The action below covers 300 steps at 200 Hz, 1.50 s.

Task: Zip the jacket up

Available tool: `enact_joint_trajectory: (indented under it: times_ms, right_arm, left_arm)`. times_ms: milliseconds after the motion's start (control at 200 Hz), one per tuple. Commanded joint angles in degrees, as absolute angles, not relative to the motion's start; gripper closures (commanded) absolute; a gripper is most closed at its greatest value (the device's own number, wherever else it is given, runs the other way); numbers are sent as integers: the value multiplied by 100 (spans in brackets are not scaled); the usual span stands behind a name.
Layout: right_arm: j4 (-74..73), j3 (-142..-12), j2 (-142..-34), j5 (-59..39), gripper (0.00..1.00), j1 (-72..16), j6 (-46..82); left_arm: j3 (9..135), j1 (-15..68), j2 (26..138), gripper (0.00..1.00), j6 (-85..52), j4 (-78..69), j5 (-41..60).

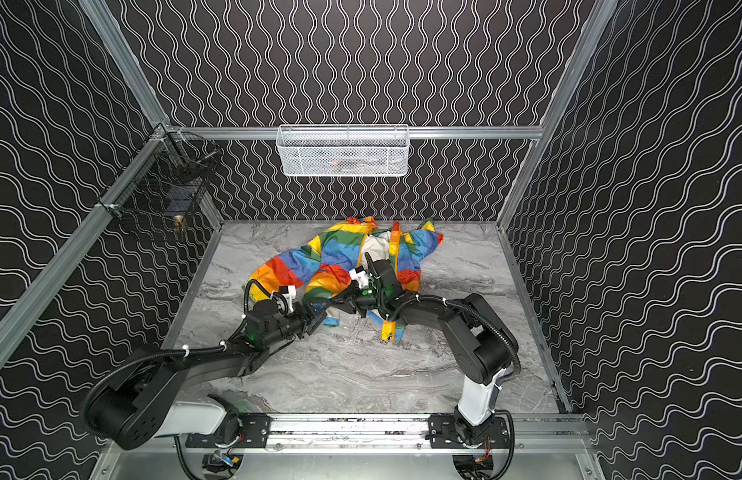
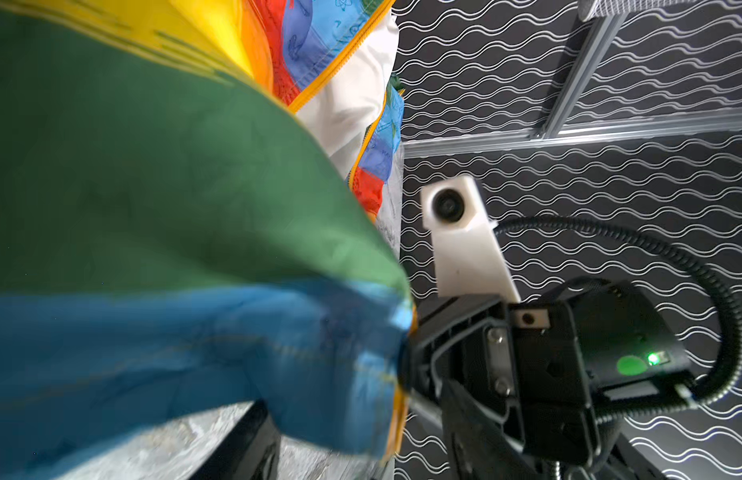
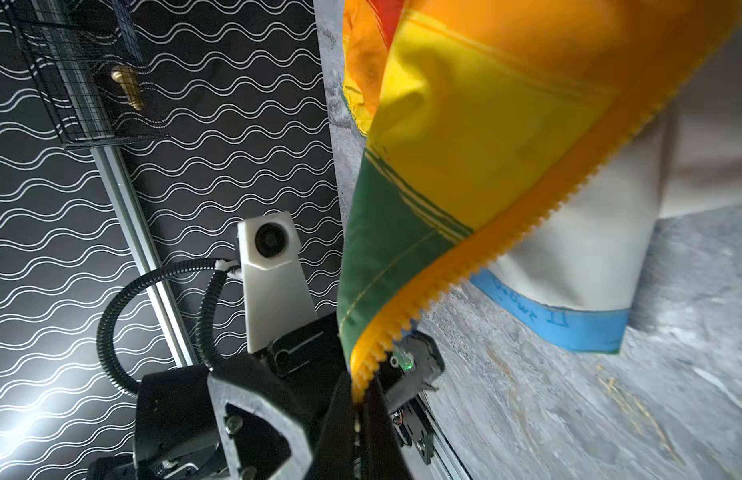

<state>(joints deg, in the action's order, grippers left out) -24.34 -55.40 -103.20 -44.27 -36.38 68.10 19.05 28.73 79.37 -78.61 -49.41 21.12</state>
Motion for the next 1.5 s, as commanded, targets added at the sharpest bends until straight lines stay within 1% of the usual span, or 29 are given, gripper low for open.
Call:
enact_joint_trajectory:
  times_ms: [0,85,345,500,601,781,876,991,1086,1176,1381,1451,1496]
  right_arm:
    - [-2768,-5474,-10220,-4561,100,-3659,6964]
    - [-2770,-5412,-10164,-4579,100,-3656,6962]
    - [-2655,-5213,-9976,-4553,100,-3613,6862]
    - [-2571,-5125,-9892,-4554,100,-3527,6781]
    - [-2527,-5121,-9870,-4570,100,-3481,6737]
    - [-2575,-5133,-9903,-4604,100,-3447,6739]
    - [-2584,-5127,-9913,-4614,100,-3428,6737]
    - [-2575,-5124,-9927,-4614,100,-3410,6731]
    - [-2623,-5115,-9953,-4623,100,-3406,6745]
    - [-2687,-5124,-9975,-4641,100,-3401,6783]
    - [-2736,-5098,-9967,-4641,100,-3397,6812]
    - [-2691,-5099,-9941,-4621,100,-3393,6802]
    - [-2700,-5083,-9919,-4607,100,-3383,6807]
  left_arm:
    - [1885,2859,8175,39,-8177,-6043,2097]
    - [1900,2852,8198,39,-8077,-6053,2034]
    - [2083,2735,7775,39,-7545,-4999,1995]
    - [2110,2645,7851,40,-7383,-4982,2146]
    - [2180,2626,8110,42,-7348,-5233,2381]
    - [2159,2623,8481,54,-7462,-6073,2727]
    - [2111,2624,8425,58,-7414,-6185,2785]
    - [2102,2625,8291,62,-7332,-6154,2855]
    - [2218,2624,8213,66,-7188,-5796,2961]
    - [2285,2627,8231,72,-7172,-5679,3056]
    - [2302,2621,8254,78,-7115,-5420,3076]
    - [2281,2625,8265,85,-7101,-5348,3079]
    - [2253,2623,8278,92,-7119,-5360,3068]
